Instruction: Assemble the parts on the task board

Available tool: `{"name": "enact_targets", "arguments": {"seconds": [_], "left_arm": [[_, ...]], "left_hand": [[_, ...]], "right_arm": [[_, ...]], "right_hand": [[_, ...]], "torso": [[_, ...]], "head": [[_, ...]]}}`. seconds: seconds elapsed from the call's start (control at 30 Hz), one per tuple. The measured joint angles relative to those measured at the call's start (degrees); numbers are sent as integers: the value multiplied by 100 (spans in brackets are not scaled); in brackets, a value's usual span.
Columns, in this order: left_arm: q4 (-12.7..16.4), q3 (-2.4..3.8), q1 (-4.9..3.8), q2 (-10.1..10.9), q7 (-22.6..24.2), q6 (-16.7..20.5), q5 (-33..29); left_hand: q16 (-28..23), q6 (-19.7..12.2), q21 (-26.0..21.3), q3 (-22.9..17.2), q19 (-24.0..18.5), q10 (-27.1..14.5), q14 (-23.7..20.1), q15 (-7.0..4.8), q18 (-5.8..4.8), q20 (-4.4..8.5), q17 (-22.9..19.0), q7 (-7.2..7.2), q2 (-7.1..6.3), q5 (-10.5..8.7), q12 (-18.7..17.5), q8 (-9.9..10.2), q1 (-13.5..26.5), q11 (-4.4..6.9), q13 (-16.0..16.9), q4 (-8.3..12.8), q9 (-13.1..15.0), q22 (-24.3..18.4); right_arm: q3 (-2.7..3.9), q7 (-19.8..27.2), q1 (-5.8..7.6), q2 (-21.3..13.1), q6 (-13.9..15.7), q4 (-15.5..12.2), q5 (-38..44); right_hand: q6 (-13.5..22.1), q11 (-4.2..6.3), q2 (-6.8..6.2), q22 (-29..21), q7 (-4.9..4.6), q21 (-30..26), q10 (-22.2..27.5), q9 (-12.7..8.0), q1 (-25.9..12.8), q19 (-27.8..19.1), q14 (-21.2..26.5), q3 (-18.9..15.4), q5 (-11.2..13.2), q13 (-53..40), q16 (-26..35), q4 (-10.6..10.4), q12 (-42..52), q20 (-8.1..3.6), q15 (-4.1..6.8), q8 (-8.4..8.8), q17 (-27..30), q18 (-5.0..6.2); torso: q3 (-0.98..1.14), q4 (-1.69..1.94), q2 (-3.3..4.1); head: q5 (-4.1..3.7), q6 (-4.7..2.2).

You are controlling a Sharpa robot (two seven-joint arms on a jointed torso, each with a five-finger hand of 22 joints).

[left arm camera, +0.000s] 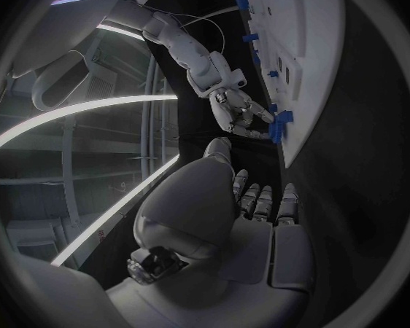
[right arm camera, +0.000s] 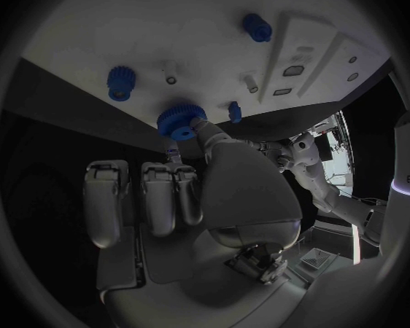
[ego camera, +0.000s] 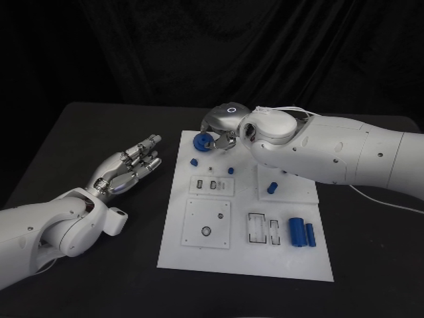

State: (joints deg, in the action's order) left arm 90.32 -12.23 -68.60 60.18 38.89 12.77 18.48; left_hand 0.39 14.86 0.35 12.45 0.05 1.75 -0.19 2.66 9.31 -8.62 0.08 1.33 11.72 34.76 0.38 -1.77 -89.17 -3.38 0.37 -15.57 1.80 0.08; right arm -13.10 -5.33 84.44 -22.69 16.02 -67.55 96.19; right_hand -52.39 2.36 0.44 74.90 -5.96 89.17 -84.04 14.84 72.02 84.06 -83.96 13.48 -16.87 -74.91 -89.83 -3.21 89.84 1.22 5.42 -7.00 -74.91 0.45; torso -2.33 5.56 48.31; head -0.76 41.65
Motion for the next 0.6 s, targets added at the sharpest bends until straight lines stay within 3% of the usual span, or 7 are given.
{"name": "enact_targets", "arguments": {"seconds": [0.33,0.6], "left_arm": [[-11,0,0,43,0,-8,-1],[-20,-1,0,50,0,-18,-1]], "left_hand": [[0,0,0,0,0,0,22,22,0,0,2,0,0,0,0,0,0,0,0,0,0,1],[0,0,0,0,0,0,22,22,0,0,2,0,0,0,0,0,0,0,0,0,0,1]], "right_arm": [[24,-4,170,-592,367,-681,0],[23,-38,258,-1024,366,-1143,0]], "right_hand": [[-9,0,-43,2,-5,3,0,0,-105,-20,0,-21,-156,0,0,-10,0,-20,0,-8,0,0],[-9,-1,-66,4,-5,25,0,1,-142,-20,0,-37,-177,1,0,-29,0,-20,0,-8,0,0]], "torso": [[10,-16,0],[21,-60,-9]], "head": [[44,-8],[73,26]]}}
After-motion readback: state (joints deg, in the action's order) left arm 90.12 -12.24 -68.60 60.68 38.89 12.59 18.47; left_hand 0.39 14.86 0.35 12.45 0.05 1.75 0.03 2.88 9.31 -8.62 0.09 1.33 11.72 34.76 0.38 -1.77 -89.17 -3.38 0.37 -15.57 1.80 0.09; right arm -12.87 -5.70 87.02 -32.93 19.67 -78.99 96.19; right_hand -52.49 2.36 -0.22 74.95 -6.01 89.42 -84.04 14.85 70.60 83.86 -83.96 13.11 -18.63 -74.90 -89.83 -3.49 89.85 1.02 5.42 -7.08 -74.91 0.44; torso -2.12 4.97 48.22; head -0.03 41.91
